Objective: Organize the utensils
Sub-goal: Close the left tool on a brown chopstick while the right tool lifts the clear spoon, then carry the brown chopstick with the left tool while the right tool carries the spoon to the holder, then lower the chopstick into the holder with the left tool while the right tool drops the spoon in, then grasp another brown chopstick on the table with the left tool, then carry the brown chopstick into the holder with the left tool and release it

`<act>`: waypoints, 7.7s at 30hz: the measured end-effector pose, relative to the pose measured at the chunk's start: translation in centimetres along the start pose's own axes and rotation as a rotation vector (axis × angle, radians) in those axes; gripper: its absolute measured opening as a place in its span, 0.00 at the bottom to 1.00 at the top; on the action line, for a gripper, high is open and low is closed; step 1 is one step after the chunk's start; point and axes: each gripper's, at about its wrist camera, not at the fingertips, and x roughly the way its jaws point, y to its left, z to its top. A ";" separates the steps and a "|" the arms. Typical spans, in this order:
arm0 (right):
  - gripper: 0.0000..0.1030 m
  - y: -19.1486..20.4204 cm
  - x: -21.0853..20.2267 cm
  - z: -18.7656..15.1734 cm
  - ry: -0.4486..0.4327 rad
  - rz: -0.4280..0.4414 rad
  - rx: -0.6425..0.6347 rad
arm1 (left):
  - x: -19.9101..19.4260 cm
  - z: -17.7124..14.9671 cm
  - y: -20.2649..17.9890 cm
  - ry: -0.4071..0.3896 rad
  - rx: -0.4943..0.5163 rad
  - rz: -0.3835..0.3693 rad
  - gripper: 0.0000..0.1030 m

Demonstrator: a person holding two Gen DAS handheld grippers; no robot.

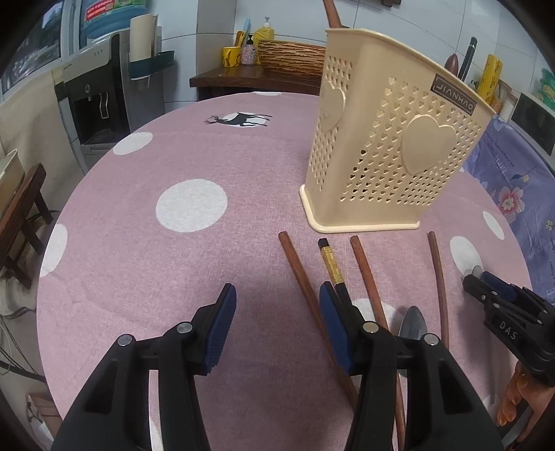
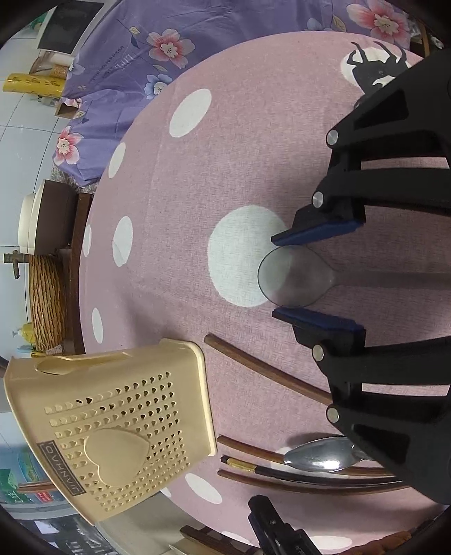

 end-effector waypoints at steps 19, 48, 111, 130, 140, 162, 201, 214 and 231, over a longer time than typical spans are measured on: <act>0.36 0.1 0.0 0.0 -0.009 -0.003 -0.011 | 2.5 1.3 -2.4 0.033 0.040 0.106 0.12; 0.36 -1.5 -11.8 2.9 -0.256 0.246 0.008 | -11.5 4.2 0.1 -0.302 0.002 -0.059 0.08; 0.36 4.7 -17.0 21.1 -0.545 0.337 0.066 | -19.8 15.7 0.8 -0.468 -0.024 -0.114 0.02; 0.36 8.3 -10.1 16.9 -0.618 0.156 -0.070 | -8.7 8.1 4.9 -0.217 -0.099 -0.051 0.02; 0.36 7.1 -7.8 13.1 -0.457 0.164 -0.074 | -3.7 5.3 5.1 -0.103 -0.110 -0.044 0.27; 0.76 3.0 -13.9 5.1 -0.522 0.187 -0.018 | 4.1 4.5 1.6 0.026 0.025 0.077 0.38; 0.76 -2.8 -13.0 -6.3 -0.362 0.205 0.195 | -13.1 6.5 4.0 -0.370 -0.003 -0.011 0.07; 0.76 -3.4 -13.6 -6.5 -0.373 0.199 0.200 | -15.5 7.9 4.4 -0.424 -0.011 -0.017 0.07; 0.76 -3.2 -13.3 -7.4 -0.362 0.209 0.190 | -23.9 19.7 -1.9 -0.618 -0.005 -0.116 0.07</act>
